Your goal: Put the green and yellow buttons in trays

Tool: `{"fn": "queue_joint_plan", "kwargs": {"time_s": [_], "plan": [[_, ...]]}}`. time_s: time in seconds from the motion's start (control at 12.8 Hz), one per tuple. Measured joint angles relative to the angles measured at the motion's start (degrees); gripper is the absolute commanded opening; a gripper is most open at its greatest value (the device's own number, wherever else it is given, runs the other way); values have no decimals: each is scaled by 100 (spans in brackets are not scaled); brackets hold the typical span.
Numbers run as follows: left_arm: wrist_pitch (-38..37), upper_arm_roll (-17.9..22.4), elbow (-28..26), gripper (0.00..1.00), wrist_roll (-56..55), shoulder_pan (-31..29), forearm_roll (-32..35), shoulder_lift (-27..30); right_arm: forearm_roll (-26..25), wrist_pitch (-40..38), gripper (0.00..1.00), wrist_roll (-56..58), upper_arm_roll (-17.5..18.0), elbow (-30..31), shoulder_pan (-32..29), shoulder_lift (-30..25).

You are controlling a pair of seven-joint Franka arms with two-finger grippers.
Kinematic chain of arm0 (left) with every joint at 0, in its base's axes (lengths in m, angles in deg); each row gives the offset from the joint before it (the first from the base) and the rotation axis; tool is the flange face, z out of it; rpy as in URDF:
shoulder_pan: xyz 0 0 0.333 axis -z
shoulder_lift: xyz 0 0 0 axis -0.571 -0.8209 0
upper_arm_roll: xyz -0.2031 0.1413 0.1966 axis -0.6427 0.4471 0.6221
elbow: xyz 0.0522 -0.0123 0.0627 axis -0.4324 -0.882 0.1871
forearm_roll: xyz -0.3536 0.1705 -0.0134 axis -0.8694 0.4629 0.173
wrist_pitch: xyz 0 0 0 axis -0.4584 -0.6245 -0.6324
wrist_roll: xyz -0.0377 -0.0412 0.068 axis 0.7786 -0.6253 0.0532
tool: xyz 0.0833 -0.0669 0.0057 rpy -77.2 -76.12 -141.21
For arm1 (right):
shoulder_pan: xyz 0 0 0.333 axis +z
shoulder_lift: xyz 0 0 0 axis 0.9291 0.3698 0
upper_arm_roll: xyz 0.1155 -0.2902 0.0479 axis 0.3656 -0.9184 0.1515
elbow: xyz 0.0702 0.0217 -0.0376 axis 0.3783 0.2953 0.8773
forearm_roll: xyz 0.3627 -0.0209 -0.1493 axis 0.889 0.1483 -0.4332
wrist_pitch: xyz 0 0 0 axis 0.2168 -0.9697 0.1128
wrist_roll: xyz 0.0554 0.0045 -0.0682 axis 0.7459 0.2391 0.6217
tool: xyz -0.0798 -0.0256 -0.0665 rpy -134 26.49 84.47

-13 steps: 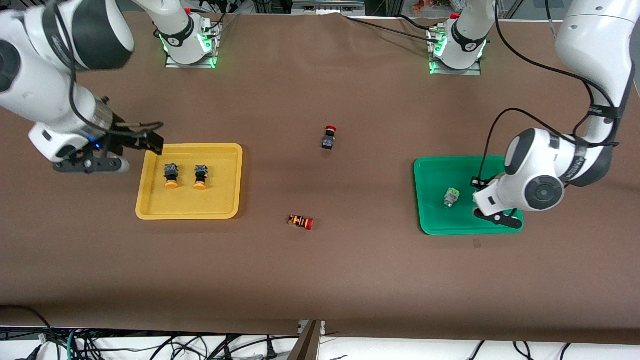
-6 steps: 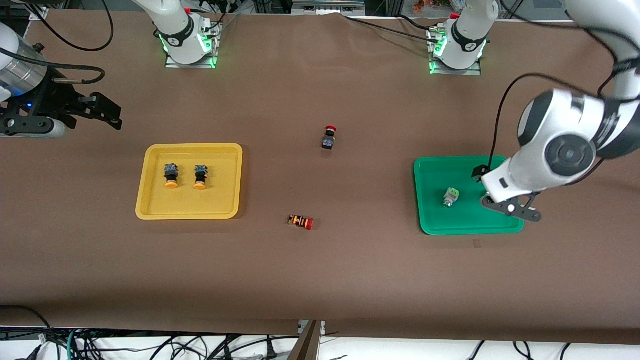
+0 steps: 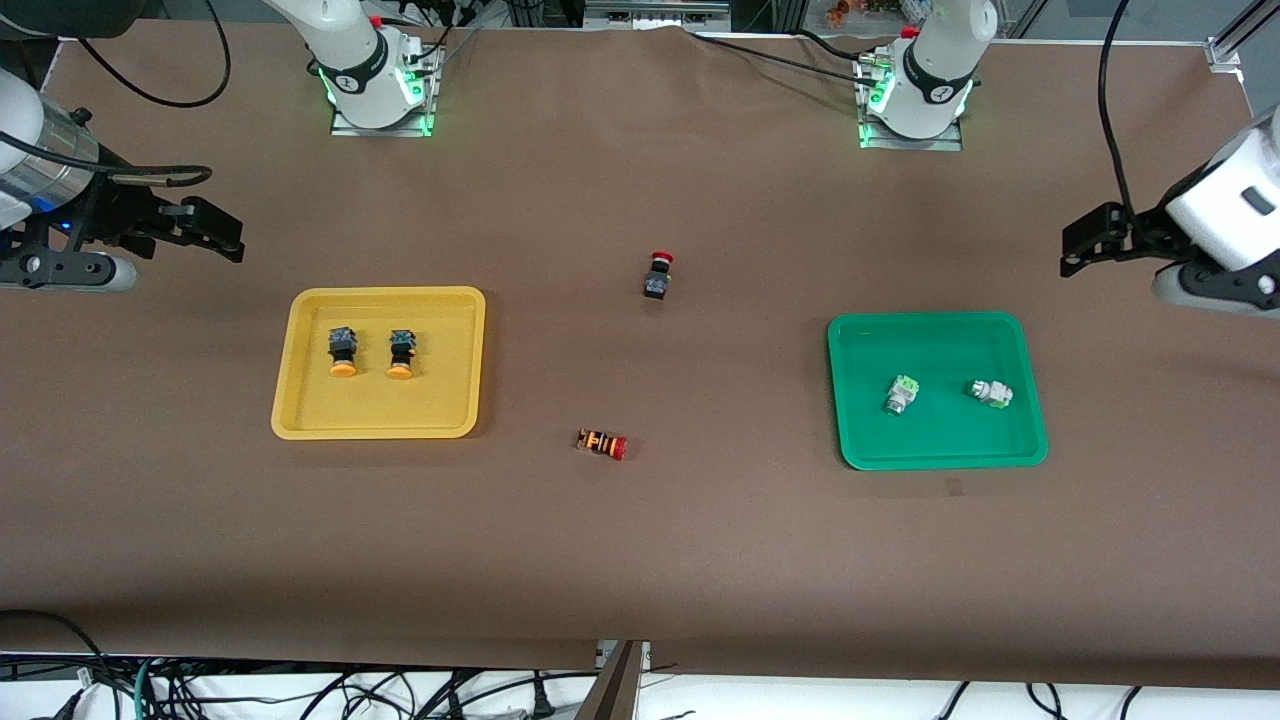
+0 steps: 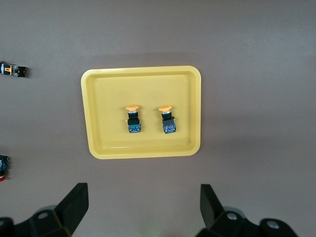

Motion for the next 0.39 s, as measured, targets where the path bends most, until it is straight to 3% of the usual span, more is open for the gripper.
{"fn": "queue_joint_plan", "kwargs": {"time_s": [0.16, 0.24, 0.39], "plan": [[680, 763, -1107, 100, -6, 665, -179, 685, 3, 0, 100, 0, 0, -1, 9, 0], [872, 924, -1556, 100, -10, 836, -180, 928, 5, -1, 100, 0, 6, -1, 18, 0], [906, 1002, -1891, 100, -10, 901, -180, 1048, 7, -2, 100, 0, 21, -1, 32, 0]]}}
